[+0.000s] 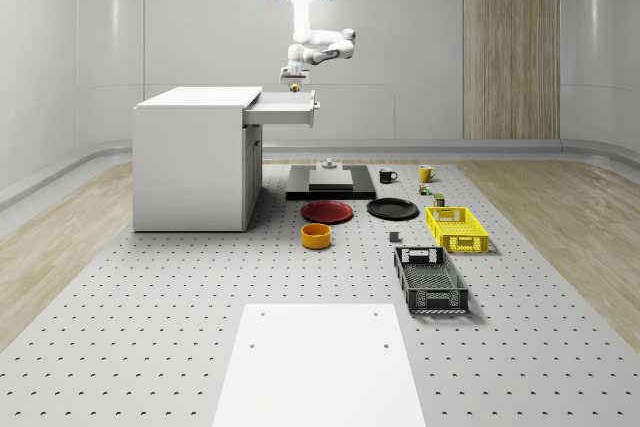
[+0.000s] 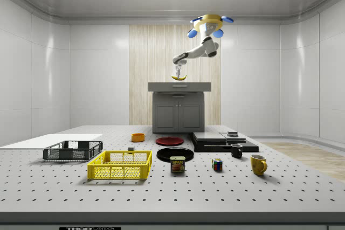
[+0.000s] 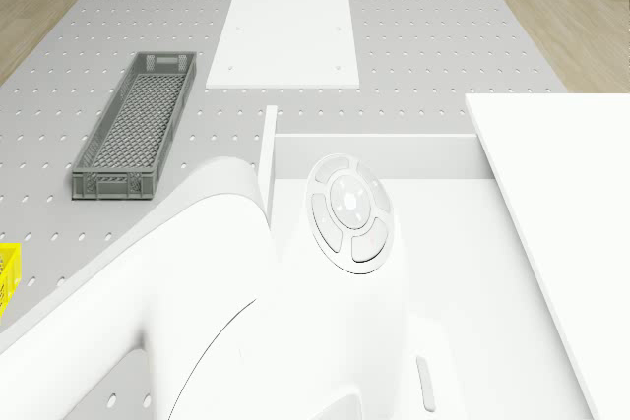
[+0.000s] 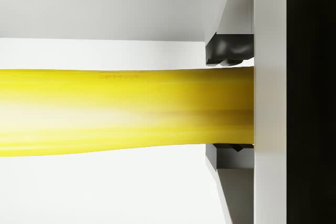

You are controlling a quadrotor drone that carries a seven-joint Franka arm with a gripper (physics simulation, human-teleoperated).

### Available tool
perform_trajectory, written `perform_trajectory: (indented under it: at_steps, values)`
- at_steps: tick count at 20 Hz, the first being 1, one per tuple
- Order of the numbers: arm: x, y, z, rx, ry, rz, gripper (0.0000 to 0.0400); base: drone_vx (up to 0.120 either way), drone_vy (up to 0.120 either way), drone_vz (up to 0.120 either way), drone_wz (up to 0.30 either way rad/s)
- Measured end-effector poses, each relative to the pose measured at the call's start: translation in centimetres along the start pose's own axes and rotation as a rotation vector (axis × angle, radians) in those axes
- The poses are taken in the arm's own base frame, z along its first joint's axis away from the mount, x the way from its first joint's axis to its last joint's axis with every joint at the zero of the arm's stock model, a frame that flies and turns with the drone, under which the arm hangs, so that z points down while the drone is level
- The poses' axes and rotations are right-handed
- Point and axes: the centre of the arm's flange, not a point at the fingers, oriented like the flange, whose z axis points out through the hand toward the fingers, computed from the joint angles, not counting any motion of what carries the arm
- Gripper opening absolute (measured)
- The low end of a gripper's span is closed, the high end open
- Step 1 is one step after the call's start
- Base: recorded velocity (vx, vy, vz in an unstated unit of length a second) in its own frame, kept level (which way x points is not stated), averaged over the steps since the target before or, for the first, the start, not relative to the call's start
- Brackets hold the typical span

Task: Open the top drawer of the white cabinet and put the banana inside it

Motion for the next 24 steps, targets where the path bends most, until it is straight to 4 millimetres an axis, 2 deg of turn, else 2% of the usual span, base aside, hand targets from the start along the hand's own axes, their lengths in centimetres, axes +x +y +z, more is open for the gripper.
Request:
perform_trajectory:
  at_steps: [4,7,24]
  values:
    - [0.0,0.0,0.2,0.0,0.0,0.0,0.0192,0.0,-0.11,0.0,0.0]
    - [0.0,0.0,1.0,0.0,0.0,0.0,0.0192,0.0,0.0,0.0,0.0]
    - [0.0,-0.1,8.6,0.0,0.0,-0.001,0.0192,0.0,0.0,0.0,0.0]
